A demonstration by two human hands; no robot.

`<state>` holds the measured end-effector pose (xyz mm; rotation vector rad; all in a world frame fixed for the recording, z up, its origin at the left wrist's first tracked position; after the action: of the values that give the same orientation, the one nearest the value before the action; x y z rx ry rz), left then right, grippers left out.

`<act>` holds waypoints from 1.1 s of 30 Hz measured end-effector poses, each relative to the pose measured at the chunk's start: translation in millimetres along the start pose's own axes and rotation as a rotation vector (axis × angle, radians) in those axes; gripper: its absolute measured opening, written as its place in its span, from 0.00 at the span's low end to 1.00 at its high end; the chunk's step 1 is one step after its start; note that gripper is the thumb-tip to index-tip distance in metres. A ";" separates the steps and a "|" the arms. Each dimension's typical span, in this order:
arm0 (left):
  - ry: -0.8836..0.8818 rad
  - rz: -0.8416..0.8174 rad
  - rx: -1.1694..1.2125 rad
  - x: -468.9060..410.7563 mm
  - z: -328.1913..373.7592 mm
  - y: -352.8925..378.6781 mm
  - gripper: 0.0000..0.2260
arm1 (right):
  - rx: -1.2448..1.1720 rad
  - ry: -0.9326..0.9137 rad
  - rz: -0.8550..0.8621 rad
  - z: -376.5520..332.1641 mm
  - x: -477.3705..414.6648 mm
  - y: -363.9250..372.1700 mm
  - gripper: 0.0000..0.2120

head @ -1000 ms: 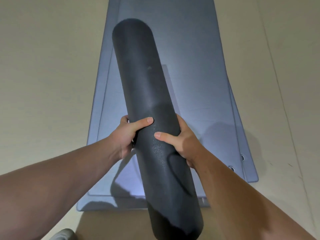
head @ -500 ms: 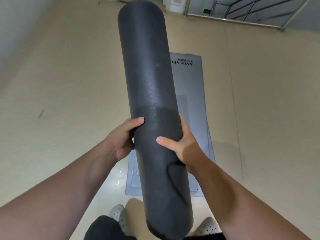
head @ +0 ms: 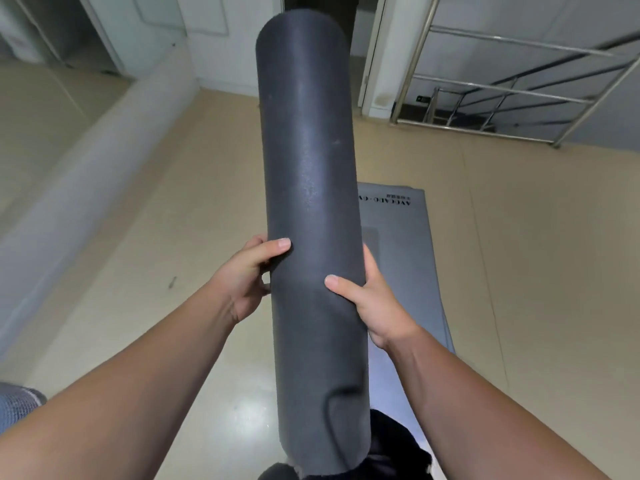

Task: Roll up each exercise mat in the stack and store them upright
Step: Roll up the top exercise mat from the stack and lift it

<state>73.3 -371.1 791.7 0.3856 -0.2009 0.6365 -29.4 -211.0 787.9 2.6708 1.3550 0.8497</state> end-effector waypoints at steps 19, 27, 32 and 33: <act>0.158 0.079 -0.075 -378.6 238.5 -166.2 0.29 | -0.015 -0.063 -0.065 -220.9 -429.5 116.8 0.31; 0.189 0.142 -0.023 -532.6 317.1 -290.3 0.44 | -0.040 -0.030 -0.037 -286.4 -609.7 202.4 0.32; 0.158 0.087 -0.029 -636.0 369.3 -381.3 0.39 | -0.048 -0.039 0.039 -324.5 -717.9 269.8 0.35; 0.148 0.062 -0.038 -653.6 382.1 -396.8 0.38 | -0.048 -0.036 0.054 -333.2 -736.6 283.4 0.35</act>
<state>-223.7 -1171.7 830.3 0.2949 -0.0843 0.7188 -328.0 -1013.7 809.8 2.6847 1.2443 0.8243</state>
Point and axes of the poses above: each hand's wrist, its own x-axis away from the middle knuckle, its own y-axis out of the palm, z = x × y, the point moved 7 cm from there along -x, towards the middle knuckle, and after that the axes turned 12 degrees about y, right-handed, at the moved point
